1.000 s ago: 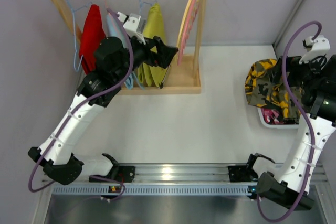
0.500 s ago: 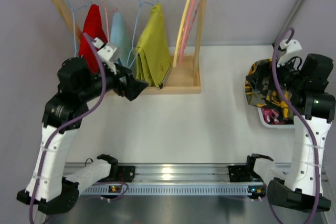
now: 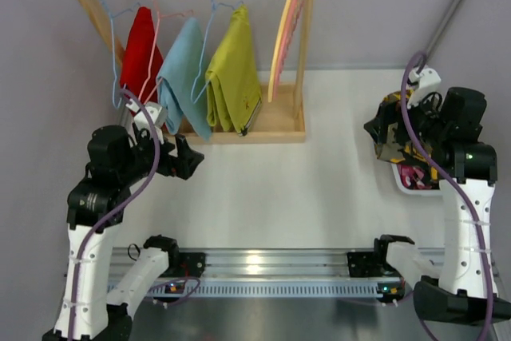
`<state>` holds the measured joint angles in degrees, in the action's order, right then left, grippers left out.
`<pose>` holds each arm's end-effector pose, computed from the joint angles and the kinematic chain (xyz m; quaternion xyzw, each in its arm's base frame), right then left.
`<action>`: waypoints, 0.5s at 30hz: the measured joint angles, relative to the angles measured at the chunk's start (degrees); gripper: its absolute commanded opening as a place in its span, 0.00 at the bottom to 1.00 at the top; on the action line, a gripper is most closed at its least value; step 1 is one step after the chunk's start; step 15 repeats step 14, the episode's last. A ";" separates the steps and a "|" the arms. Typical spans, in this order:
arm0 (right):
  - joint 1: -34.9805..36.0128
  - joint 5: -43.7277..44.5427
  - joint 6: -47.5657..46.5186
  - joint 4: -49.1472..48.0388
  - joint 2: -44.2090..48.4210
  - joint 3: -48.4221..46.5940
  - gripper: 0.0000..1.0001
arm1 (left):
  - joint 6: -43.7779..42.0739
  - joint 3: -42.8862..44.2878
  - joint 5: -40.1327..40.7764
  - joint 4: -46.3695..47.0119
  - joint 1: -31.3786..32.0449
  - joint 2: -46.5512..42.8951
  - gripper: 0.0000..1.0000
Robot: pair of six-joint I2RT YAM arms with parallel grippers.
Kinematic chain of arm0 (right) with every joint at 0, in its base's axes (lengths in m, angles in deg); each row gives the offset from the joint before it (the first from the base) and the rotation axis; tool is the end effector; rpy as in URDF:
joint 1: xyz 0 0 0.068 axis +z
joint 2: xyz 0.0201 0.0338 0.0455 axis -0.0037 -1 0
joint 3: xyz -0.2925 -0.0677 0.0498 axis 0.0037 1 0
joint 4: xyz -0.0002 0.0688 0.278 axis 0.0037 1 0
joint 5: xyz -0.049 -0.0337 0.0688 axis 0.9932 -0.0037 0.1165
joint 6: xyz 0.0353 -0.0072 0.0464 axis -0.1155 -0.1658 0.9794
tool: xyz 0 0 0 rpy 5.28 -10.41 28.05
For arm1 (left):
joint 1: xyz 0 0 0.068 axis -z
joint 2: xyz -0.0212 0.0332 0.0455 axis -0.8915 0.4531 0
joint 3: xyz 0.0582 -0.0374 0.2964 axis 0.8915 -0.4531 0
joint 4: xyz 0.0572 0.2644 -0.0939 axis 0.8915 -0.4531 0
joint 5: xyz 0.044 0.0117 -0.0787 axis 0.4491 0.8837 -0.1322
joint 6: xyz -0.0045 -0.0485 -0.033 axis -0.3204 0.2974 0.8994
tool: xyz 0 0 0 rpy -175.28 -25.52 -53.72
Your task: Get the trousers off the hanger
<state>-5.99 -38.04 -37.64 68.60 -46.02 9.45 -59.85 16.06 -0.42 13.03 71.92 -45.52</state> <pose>0.1817 0.0007 0.4651 -0.1513 0.8242 0.1395 0.5276 0.1102 -0.0356 0.4576 0.1639 0.8061 -0.2361 0.5174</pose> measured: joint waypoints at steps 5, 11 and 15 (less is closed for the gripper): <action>1.99 0.83 -1.77 0.24 3.26 7.06 0.99 | 2.43 -1.81 10.01 -3.41 -2.32 2.75 0.99; 3.76 2.16 -4.55 1.14 7.41 13.88 0.99 | 2.69 -1.81 17.07 -4.94 -2.47 -0.33 0.99; 3.89 2.38 -5.25 1.31 9.09 15.69 0.99 | 2.69 -1.09 20.02 -6.08 -2.67 -0.70 0.99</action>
